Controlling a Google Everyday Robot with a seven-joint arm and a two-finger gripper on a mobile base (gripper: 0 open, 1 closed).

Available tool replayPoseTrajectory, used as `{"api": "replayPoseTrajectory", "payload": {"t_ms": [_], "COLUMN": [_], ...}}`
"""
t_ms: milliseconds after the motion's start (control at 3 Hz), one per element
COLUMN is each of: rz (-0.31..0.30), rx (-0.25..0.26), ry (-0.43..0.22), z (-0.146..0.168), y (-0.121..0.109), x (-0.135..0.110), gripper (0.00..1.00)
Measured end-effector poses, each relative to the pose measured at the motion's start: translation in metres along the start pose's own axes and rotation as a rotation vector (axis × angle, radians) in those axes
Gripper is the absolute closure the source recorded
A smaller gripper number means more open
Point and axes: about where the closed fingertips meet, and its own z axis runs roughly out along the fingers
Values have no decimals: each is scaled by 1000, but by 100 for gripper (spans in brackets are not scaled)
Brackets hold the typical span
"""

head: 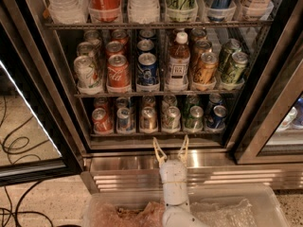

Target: Pick 7up can from bottom shelf of fridge

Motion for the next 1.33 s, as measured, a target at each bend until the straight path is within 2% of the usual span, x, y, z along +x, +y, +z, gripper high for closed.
{"api": "replayPoseTrajectory", "payload": {"t_ms": [333, 667, 1000, 1333], "rz": [0, 1, 11, 11], "rx": [-4, 1, 7, 7], "ry": [6, 1, 5, 5], "z": [8, 17, 21, 21], "y": [1, 1, 3, 3], "x": [3, 4, 9, 9], "gripper": [20, 20, 26, 24]}}
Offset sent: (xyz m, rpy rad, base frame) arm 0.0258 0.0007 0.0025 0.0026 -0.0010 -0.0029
